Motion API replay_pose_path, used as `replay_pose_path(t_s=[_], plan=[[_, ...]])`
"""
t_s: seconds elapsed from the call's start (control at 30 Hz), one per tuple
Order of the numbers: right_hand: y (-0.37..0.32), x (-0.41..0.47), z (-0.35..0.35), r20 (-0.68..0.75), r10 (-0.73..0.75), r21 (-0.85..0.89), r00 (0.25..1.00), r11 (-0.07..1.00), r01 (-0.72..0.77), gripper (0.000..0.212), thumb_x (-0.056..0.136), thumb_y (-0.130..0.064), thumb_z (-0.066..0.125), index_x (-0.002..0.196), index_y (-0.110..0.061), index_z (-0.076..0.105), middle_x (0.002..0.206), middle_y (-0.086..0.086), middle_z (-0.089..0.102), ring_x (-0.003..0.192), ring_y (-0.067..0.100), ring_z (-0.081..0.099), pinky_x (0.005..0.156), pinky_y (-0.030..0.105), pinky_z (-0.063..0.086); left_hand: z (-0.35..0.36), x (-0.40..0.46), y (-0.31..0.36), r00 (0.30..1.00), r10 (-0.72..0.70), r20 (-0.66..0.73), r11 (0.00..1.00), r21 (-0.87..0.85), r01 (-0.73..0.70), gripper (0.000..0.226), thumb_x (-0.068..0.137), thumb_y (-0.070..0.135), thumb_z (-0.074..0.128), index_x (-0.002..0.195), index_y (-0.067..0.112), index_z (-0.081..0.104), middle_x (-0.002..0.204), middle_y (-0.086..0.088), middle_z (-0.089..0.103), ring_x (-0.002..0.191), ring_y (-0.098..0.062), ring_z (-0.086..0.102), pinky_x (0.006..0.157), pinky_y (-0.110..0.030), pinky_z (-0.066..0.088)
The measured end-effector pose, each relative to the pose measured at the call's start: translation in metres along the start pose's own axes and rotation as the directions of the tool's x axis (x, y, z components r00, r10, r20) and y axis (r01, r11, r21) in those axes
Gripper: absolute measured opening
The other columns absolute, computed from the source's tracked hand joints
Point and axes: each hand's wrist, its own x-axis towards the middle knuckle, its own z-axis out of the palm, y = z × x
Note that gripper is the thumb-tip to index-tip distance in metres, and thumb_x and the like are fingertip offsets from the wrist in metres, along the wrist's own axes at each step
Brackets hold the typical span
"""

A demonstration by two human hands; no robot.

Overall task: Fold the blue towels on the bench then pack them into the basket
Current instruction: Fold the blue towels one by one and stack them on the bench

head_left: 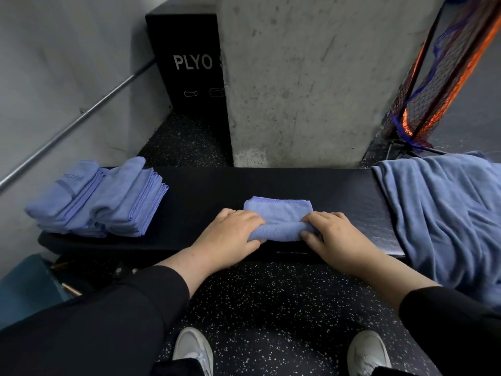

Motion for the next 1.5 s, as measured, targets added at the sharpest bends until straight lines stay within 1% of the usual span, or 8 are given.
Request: replay_pose_path(t_s=[0.13,0.37,0.57,0.7,0.87,1.17,1.4,1.5], plan=[[-0.002,-0.006,-0.007,0.093,-0.006,0.007,0.996,1.0,0.006,0.042,0.085,-0.07,0.049,0.112,-0.038,0.049,0.103,-0.021,0.057,0.099,0.0,0.052,0.097,0.03,0.033,-0.003,-0.001,-0.008,0.992,-0.118,0.051,0.973,-0.193,0.126,0.029,0.088,0.065,0.047,0.09,0.037,0.055,0.085,0.021,0.06,0.09,-0.01,0.055,0.084,-0.031,0.048],[-0.015,0.011,-0.019,0.043,0.223,0.189,0.974,0.955,-0.228,0.018,0.095,-0.045,0.062,0.094,-0.031,0.05,0.071,-0.011,0.058,0.069,0.004,0.054,0.059,0.019,0.038,-0.019,0.015,-0.007,0.95,-0.311,0.024,0.825,-0.489,0.282,0.023,0.094,0.043,0.064,0.078,0.028,0.059,0.07,0.011,0.059,0.064,-0.002,0.052,0.06,-0.024,0.039],[-0.006,0.036,-0.008,-0.068,0.341,0.201,0.937,0.925,-0.322,0.032,0.091,-0.04,0.068,0.117,-0.024,0.057,0.097,-0.007,0.06,0.091,0.019,0.06,0.078,0.034,0.045,-0.012,0.037,-0.008,0.88,-0.468,-0.076,0.73,-0.594,0.337,0.017,0.09,0.041,0.071,0.092,0.026,0.063,0.086,0.008,0.068,0.084,-0.009,0.064,0.073,-0.031,0.054],[-0.011,0.043,0.004,-0.341,0.046,-0.141,0.939,0.985,-0.1,0.03,0.096,-0.035,0.056,0.123,-0.025,0.062,0.126,-0.005,0.059,0.112,0.021,0.056,0.091,0.043,0.042,-0.006,0.048,-0.004,0.836,-0.541,-0.087,0.723,-0.556,0.41,0.021,0.091,0.042,0.07,0.097,0.025,0.059,0.088,0.004,0.065,0.085,-0.013,0.063,0.073,-0.034,0.054],[-0.021,0.035,0.033,-0.053,-0.044,-0.241,0.998,0.97,0.03,0.054,0.099,-0.045,0.033,0.146,-0.021,0.046,0.153,-0.003,0.046,0.143,0.018,0.041,0.115,0.055,0.032,0.0,0.049,-0.006,0.886,-0.315,-0.34,0.947,-0.176,0.269,0.03,0.097,0.038,0.062,0.123,0.023,0.063,0.12,0.002,0.058,0.11,-0.02,0.056,0.095,-0.039,0.045],[-0.001,0.032,0.026,0.106,0.024,-0.122,0.994,0.992,-0.011,0.074,0.098,-0.062,0.03,0.161,-0.027,0.014,0.166,-0.016,0.007,0.153,0.001,0.003,0.127,0.041,0.003,0.01,0.026,-0.021,0.974,-0.155,0.168,0.988,0.029,0.152,0.063,0.105,0.056,0.02,0.161,0.036,-0.001,0.169,0.015,-0.007,0.155,-0.006,-0.008,0.126,-0.048,0.003],[-0.001,0.038,0.018,0.024,0.042,-0.057,0.999,0.998,-0.04,0.066,0.094,-0.041,0.063,0.153,-0.029,0.035,0.156,-0.013,0.04,0.145,0.007,0.034,0.122,0.042,0.017,-0.012,0.02,-0.021,0.952,-0.305,-0.016,0.95,-0.074,0.303,0.065,0.101,0.059,0.041,0.158,0.028,0.031,0.164,0.006,0.031,0.153,-0.011,0.022,0.124,-0.038,0.02],[-0.01,0.041,0.015,-0.073,0.062,-0.095,0.995,0.993,-0.069,0.051,0.092,-0.036,0.059,0.141,-0.026,0.049,0.129,-0.006,0.064,0.116,0.017,0.06,0.108,0.041,0.037,-0.029,0.019,-0.01,0.82,-0.499,-0.279,0.852,-0.33,0.407,0.044,0.098,0.057,0.046,0.104,0.022,0.072,0.101,0.004,0.075,0.1,-0.021,0.068,0.09,-0.038,0.052]])
